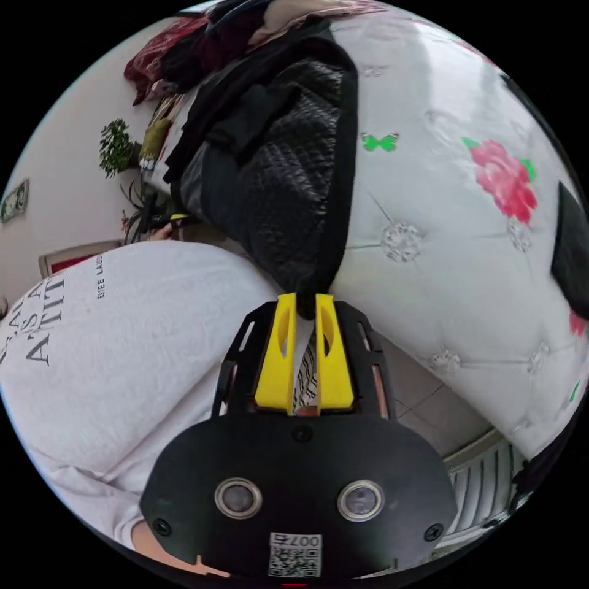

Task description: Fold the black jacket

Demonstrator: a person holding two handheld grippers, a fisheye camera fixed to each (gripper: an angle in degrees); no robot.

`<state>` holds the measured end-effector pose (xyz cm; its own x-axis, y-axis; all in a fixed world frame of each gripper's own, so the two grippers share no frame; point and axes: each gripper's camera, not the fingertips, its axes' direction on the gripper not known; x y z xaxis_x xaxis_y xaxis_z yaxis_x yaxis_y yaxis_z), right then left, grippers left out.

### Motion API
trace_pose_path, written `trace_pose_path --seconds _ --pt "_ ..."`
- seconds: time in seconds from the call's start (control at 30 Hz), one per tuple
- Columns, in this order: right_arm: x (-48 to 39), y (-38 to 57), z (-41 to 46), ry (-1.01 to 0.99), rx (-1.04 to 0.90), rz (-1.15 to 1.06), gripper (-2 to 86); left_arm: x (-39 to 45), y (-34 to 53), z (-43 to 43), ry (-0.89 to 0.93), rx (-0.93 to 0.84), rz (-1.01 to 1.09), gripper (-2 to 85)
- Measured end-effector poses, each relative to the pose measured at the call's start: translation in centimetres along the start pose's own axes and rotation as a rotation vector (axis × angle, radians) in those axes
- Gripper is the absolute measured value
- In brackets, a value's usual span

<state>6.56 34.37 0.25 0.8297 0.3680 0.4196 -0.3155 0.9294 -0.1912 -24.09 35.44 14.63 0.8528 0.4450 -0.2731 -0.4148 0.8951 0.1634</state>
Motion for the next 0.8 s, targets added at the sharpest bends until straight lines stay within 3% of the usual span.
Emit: trace_pose_path --seconds 0.17,0.23,0.33,0.5,0.57,0.67,0.8 --pt "-0.1 -0.1 -1.7 -0.026 -0.025 -0.131 0.9 -0.4 5.7 -7.0 0.145 0.016 0.062 0.8" --pt "0.3 0.4 -3.3 -0.097 0.017 -0.145 0.6 -1.0 8.1 -11.9 0.311 0.062 0.070 0.5" --pt "1.7 1.1 -7.4 -0.264 0.150 -0.146 0.5 -2.5 9.2 -18.6 0.569 0.180 0.126 0.3" --pt "5.7 -1.6 -16.1 -0.603 0.446 -0.115 0.5 -7.1 4.3 -28.5 0.770 0.504 0.195 0.3" --pt "6.9 -4.3 -19.4 -0.658 0.548 -0.105 0.7 -10.2 0.3 -31.0 0.810 0.621 0.113 0.6" --pt "7.6 -10.6 -24.5 -0.669 0.724 -0.104 1.5 -17.4 -8.1 -31.8 0.882 0.805 -0.344 2.5" --pt "6.1 -19.1 -26.0 -0.349 0.758 0.009 3.4 -18.7 -11.9 -30.5 0.801 0.900 -0.557 6.2"
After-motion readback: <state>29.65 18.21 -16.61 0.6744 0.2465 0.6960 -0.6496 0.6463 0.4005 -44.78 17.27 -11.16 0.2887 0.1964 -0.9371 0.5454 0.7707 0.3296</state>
